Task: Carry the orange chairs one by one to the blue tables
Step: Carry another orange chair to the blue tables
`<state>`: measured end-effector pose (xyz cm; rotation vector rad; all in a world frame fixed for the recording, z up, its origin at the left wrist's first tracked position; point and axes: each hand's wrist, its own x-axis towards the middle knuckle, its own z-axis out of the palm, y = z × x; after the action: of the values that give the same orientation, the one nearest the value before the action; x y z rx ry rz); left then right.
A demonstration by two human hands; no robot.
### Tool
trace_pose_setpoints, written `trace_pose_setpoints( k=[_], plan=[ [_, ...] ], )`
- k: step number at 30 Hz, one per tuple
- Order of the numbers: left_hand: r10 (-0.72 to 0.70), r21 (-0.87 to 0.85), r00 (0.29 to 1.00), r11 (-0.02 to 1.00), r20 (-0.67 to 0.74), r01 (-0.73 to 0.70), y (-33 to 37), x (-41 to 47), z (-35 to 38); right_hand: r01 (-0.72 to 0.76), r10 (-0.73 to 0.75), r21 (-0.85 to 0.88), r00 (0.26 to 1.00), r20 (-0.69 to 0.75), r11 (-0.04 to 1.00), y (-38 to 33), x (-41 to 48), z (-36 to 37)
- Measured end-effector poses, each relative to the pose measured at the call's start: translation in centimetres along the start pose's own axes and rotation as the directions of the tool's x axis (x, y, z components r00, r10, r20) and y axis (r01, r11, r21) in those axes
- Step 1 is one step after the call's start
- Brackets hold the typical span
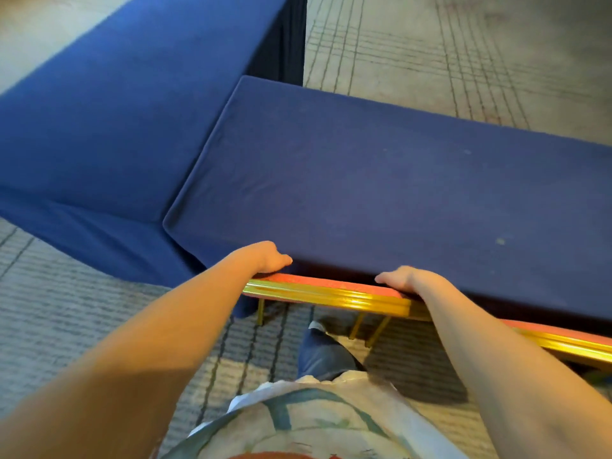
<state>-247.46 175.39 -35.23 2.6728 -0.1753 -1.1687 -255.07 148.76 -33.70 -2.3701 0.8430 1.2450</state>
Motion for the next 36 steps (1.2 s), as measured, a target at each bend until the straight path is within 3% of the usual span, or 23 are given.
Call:
trace_pose_setpoints(
  k=[5, 8, 11, 17, 28, 36],
  plan=[
    [0.121, -0.142, 0.950, 0.975, -0.289, -0.168, 0.4, -5.0, 0.3, 0.151, -0.086, 0.153, 0.927, -0.365, 0.977, -0.8, -3.8, 2.5],
    [0.197, -0.129, 0.900, 0.956, -0.390, -0.265, 0.6, -8.4, 1.1, 0.250, -0.082, 0.258, 0.847, -0.525, 0.933, -0.7, -7.0, 4.3],
    [0.290, -0.111, 0.841, 0.919, -0.457, -0.377, 0.4, -11.2, 2.6, 0.338, -0.122, 0.239, 0.771, -0.626, 0.910, -0.2, -9.9, 6.9],
    [0.388, -0.108, 0.736, 0.844, -0.554, -0.526, -0.2, -15.8, 6.3, 0.481, -0.165, 0.285, 0.699, -0.696, 0.829, 1.7, -13.5, 11.8],
    [0.450, -0.143, 0.766, 0.813, -0.458, -0.564, 3.5, -18.9, 10.0, 0.475, -0.052, 0.477, 0.747, -0.663, 0.740, 8.4, -16.3, 15.2],
    [0.544, -0.210, 0.761, 0.746, -0.354, -0.631, 15.2, -20.3, 15.7, 0.464, 0.098, 0.578, 0.717, -0.690, 0.672, 21.7, -19.4, 15.4]
  ],
)
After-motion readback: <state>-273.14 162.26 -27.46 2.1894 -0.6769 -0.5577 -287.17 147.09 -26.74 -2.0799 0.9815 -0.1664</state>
